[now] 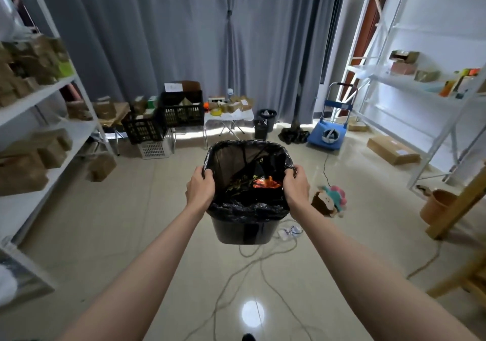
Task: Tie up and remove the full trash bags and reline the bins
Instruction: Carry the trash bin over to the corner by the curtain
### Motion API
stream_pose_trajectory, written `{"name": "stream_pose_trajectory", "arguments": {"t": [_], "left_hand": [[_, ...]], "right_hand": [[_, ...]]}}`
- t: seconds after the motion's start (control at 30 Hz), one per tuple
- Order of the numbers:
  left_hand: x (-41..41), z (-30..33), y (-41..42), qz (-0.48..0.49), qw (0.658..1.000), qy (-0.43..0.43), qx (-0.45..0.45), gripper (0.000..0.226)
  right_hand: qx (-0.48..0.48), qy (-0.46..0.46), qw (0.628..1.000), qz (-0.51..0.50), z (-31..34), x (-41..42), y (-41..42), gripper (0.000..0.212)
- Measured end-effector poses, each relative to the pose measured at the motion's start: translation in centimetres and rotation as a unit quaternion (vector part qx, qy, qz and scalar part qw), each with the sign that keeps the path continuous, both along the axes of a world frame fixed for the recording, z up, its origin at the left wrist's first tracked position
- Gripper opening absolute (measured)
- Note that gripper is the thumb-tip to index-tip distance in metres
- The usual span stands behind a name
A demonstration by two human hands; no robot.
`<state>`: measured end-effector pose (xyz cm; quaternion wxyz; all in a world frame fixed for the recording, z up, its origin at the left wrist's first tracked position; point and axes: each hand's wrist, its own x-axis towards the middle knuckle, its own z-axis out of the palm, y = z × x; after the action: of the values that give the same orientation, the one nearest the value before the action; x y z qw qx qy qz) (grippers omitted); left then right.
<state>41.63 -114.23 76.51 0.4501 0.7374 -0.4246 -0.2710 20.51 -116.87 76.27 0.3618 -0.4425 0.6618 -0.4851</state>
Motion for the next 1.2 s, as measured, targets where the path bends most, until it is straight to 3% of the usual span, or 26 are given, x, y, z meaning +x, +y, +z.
{"name": "stream_pose_trajectory", "arguments": {"t": [0.2,0.37,0.63,0.83,1.03,1.13,1.2], "left_hand": [[2.3,0.9,-14.1,0.02,1.0,0.001,-0.01,0.031],[5.2,1.6,-23.3,0.042,0.999,-0.007,-0.019,0.028],[10.5,1.2,-37.6,0.051,0.999,-0.005,-0.018,0.038],[17.2,-0.8,-52.4,0.026,0.999,-0.004,-0.017,0.03],[22.4,0.8,-67.6,-0.019,1.0,-0.014,-0.011,0.039],[23.7,0.8,-75.0,-0.044,0.999,-0.016,0.007,0.053],[23.8,1.2,-79.6,-0.063,0.998,-0.015,0.004,0.048]], "right_hand": [[-0.004,0.002,1.0,0.026,1.4,2.5,-14.9,0.019],[-0.009,0.0,0.999,0.042,2.8,5.2,-24.3,0.03],[-0.003,0.011,0.999,0.047,1.9,10.9,-39.4,0.029],[-0.009,0.019,0.999,0.034,-0.3,17.4,-53.8,0.033],[-0.015,-0.006,1.0,-0.004,0.0,22.6,-67.0,0.015],[-0.013,0.001,0.999,-0.04,0.6,23.5,-72.6,0.02],[-0.01,0.002,0.998,-0.057,0.7,23.6,-76.5,0.023]]}}
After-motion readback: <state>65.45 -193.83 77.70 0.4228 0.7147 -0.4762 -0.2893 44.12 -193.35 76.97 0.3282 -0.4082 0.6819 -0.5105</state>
